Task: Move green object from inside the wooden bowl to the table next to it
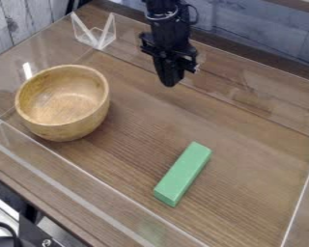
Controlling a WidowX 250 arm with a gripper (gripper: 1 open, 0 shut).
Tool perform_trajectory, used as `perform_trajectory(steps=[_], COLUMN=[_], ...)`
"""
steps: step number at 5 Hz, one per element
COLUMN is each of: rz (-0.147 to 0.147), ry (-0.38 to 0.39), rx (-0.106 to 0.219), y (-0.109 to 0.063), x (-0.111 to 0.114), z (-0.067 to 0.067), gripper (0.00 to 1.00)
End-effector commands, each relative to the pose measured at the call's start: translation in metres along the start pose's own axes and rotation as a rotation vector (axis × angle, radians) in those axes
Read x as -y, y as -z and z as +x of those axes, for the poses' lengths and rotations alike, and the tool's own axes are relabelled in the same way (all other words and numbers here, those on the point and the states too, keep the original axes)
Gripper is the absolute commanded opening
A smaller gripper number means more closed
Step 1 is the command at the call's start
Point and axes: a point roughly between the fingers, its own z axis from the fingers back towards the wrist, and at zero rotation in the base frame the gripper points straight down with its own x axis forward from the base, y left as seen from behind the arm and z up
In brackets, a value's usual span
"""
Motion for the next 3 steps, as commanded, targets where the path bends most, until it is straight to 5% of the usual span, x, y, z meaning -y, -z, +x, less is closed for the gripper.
perform_trajectory(steps=[1, 2, 3], rz=[0.022, 0.028, 0.029], ry=[-0.033, -0.066, 0.002], rx=[0.077, 0.113, 0.131], y=[-0.027, -0.043, -0.049], x=[-0.008, -0.015, -0.021], z=[0.013, 0.018, 0.025], gripper=[1.0, 1.0, 1.0])
